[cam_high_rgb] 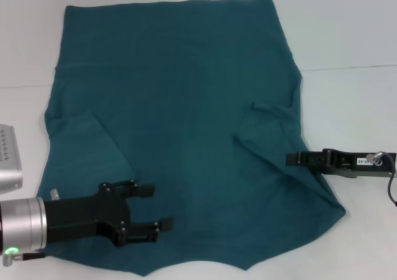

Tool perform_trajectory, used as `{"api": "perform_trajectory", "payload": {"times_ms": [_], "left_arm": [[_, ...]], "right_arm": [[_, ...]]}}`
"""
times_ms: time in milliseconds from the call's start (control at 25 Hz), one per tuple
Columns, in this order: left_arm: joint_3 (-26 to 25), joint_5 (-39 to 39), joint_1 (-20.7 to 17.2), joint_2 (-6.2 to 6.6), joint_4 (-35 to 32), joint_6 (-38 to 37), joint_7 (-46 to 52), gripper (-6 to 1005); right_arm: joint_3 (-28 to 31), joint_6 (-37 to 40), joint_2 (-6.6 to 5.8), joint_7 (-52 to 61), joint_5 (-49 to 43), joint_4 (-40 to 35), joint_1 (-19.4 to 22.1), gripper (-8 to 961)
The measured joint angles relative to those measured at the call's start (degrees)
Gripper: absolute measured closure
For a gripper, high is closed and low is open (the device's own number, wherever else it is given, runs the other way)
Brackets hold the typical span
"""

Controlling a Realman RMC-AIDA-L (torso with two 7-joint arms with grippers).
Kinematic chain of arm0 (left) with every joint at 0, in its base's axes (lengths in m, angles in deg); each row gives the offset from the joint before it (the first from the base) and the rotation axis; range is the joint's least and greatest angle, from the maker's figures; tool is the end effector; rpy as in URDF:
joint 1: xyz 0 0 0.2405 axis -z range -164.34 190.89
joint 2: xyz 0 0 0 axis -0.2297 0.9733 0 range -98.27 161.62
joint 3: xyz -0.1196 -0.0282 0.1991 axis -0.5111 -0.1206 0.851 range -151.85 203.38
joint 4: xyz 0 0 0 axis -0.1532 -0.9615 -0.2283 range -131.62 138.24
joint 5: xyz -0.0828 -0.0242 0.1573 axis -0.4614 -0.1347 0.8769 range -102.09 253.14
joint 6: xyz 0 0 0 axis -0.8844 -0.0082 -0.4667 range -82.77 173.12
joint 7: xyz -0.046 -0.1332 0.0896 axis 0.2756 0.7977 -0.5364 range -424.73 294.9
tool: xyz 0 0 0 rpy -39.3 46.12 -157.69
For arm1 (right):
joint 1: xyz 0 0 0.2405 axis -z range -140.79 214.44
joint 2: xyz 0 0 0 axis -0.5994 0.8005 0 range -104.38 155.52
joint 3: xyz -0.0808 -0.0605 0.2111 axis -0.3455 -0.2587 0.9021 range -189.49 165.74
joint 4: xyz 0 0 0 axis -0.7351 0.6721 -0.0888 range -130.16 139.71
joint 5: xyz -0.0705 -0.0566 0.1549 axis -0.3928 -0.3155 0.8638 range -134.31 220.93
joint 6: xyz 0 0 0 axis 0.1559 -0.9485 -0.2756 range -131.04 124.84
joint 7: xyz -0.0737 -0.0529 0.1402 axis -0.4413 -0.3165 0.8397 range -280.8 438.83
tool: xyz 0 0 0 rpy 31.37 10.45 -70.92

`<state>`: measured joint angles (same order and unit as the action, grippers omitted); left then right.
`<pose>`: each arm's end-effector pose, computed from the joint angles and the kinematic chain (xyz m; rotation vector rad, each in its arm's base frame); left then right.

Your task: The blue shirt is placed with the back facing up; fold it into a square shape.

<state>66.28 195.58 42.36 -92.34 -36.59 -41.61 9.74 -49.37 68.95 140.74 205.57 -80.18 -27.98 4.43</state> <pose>-0.2173 0.2887 -0.0432 -2.7921 -0.5443 -0.6034 0.2759 0.3365 0.0020 -2.1276 1.7310 0.5544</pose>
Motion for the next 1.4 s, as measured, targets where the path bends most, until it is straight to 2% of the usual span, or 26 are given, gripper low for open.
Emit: {"api": "perform_trajectory", "payload": {"times_ms": [80, 280, 720, 840, 1040, 1400], "left_arm": [[0.0, 0.0, -0.01, 0.0, 0.0, 0.09, -0.09, 175], [0.0, 0.0, 0.07, 0.0, 0.0, 0.12, -0.21, 175], [0.0, 0.0, 0.1, 0.09, 0.0, 0.36, -0.32, 174], [0.0, 0.0, 0.1, 0.09, 0.0, 0.38, -0.32, 174], [0.0, -0.01, 0.1, 0.09, 0.0, 0.4, -0.27, 174], [0.0, -0.08, -0.05, 0.0, 0.0, 0.39, -0.18, 175]], "right_arm": [[-0.05, -0.05, 0.12, 0.06, 0.0, 0.06, 0.01, 142], [-0.16, -0.86, 0.8, -0.22, 0.01, 0.01, -0.17, 381], [-1.14, -3.33, 2.09, -0.87, 0.02, -0.41, -0.66, 634], [-1.14, -3.31, 2.12, -1.04, 0.01, -0.45, -0.7, 873], [-1.55, -2.59, 2.2, -2.3, 0.01, -0.24, -0.62, 947], [-5.94, 1.17, 2.33, -5.8, 0.01, -0.46, -0.6, 870]]}}
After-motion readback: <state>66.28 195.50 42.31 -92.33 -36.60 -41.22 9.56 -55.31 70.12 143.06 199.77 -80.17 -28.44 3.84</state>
